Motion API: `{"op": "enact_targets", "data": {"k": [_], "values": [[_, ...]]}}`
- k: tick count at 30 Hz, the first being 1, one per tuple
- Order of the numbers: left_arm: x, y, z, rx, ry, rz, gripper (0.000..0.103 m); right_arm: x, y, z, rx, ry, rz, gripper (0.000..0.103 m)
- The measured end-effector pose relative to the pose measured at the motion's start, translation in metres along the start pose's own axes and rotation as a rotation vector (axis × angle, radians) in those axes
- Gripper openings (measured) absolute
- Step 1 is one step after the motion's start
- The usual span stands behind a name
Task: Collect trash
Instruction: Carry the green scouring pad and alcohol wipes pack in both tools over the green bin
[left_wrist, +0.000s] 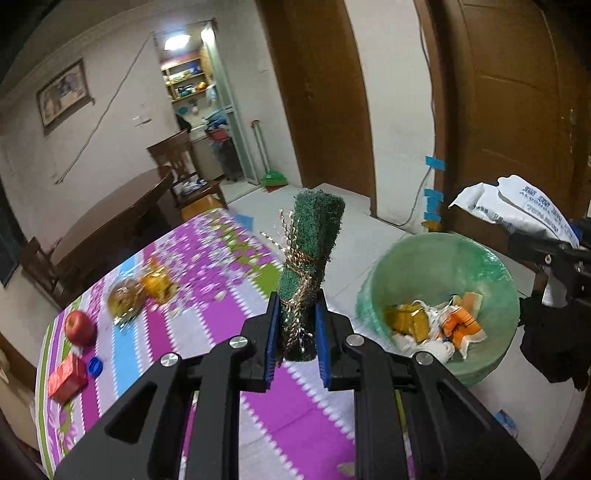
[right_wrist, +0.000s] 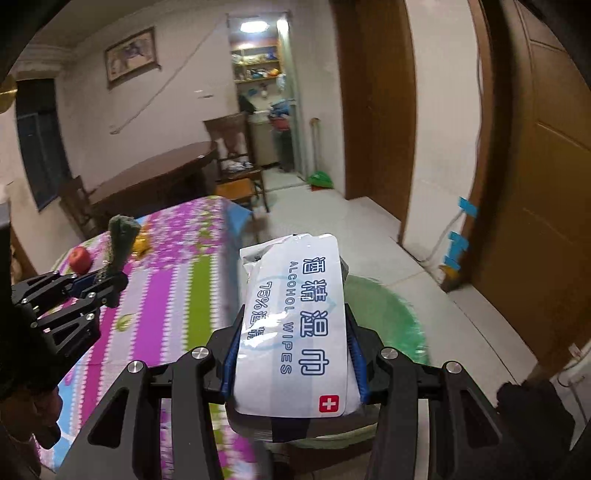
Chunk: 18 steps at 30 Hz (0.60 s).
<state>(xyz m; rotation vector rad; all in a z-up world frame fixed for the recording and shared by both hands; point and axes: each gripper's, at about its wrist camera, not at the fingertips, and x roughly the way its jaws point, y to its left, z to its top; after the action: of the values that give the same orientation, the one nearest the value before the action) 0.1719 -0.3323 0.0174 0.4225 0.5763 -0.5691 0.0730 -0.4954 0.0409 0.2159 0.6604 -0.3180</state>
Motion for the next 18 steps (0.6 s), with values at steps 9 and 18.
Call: {"op": "enact_targets", "data": {"k": [9, 18], "values": [[0.039, -0.046, 0.023, 0.08, 0.048, -0.041, 0.017, 0.03, -0.066, 0.017, 0.02, 0.098, -0.082, 0.048], [0.089, -0.08, 0.034, 0.178, 0.171, -0.171, 0.017, 0.074, -0.097, 0.012, 0.05, 0.259, -0.107, 0.048]]}}
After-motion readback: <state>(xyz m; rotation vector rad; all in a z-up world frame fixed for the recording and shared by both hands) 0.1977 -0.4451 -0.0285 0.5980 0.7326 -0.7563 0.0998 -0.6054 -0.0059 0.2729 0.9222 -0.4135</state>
